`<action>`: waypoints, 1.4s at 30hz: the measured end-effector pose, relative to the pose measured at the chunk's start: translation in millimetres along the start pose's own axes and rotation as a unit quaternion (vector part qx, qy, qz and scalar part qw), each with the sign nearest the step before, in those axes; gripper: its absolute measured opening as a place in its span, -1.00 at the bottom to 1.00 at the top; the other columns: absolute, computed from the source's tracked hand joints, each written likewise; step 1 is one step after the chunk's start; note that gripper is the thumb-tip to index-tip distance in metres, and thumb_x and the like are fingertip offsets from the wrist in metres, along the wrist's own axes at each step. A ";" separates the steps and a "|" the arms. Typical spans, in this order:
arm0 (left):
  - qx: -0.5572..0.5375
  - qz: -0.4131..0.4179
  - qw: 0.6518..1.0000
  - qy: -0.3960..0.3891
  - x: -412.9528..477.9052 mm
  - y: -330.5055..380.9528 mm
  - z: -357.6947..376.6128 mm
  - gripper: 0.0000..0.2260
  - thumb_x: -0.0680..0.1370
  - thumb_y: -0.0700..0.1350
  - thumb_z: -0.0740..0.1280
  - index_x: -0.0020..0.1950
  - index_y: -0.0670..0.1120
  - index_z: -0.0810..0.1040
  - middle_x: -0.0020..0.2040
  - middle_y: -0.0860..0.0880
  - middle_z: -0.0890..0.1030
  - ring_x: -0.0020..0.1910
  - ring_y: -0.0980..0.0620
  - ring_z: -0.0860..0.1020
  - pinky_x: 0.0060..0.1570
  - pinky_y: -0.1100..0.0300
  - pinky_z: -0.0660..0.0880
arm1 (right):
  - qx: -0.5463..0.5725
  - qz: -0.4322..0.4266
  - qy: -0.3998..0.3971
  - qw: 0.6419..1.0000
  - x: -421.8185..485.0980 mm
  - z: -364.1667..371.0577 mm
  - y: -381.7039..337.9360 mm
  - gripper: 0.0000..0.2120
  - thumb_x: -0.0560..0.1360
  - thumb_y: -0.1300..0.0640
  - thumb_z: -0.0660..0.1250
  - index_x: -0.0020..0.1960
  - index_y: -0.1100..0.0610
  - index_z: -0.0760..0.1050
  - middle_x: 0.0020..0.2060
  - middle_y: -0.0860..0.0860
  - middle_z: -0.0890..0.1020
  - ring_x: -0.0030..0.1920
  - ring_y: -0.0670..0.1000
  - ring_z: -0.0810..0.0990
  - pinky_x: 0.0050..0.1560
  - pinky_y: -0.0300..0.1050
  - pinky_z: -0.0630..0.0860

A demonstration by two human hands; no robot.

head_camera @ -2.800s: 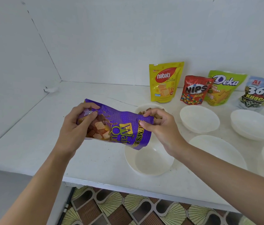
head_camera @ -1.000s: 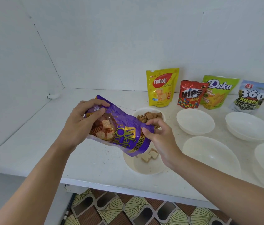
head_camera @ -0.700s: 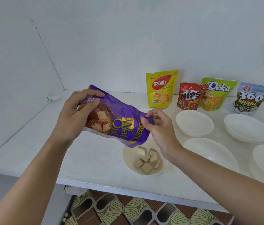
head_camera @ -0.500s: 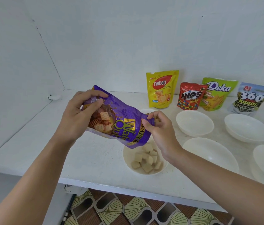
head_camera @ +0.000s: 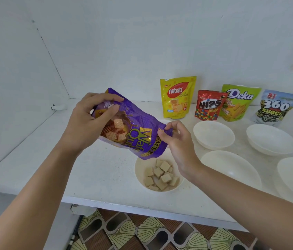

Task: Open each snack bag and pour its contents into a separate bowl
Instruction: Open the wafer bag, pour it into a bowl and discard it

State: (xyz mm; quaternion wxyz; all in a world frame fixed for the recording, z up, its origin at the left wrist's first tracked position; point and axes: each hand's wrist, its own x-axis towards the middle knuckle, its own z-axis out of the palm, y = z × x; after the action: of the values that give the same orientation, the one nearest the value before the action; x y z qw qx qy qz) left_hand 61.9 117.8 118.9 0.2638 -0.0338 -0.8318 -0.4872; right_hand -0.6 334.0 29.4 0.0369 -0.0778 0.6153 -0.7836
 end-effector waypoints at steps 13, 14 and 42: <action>0.022 -0.027 0.999 -0.035 1.3 -10.6 5.8 -0.83 0.61 -0.07 0.38 0.09 0.20 0.68 0.07 -0.04 0.56 0.09 0.00 0.58 0.16 -0.13 0.56 | 0.014 0.046 0.011 0.999 -6.3 -4.8 15.6 -0.81 0.52 0.32 0.41 -0.11 0.11 0.44 0.10 0.27 0.64 -0.01 0.16 0.67 -0.14 -0.13 0.60; 0.024 -0.023 0.999 -0.034 2.3 -9.8 4.7 -0.84 0.61 -0.06 0.38 0.10 0.20 0.68 0.06 -0.06 0.55 0.09 -0.01 0.58 0.16 -0.15 0.56 | 0.018 0.044 0.010 0.999 -5.4 -3.9 15.2 -0.81 0.52 0.32 0.41 -0.11 0.11 0.44 0.11 0.27 0.62 0.04 0.21 0.66 -0.09 -0.07 0.61; 0.085 0.079 0.990 -0.075 16.9 17.3 1.7 -0.78 0.56 0.00 0.46 0.20 0.18 0.65 0.08 -0.02 0.58 0.07 0.03 0.61 0.04 0.09 0.61 | 0.052 0.025 0.027 0.998 -6.2 -6.4 7.4 -0.76 0.42 0.26 0.53 -0.16 0.12 0.45 0.14 0.24 0.62 0.07 0.25 0.67 -0.20 -0.14 0.62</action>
State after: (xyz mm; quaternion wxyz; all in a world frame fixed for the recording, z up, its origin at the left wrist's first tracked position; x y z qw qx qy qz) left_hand 52.1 124.8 139.9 0.2405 -0.1127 -0.8825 -0.3882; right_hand 4.2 339.3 20.3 0.0439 -0.0391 0.5762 -0.8152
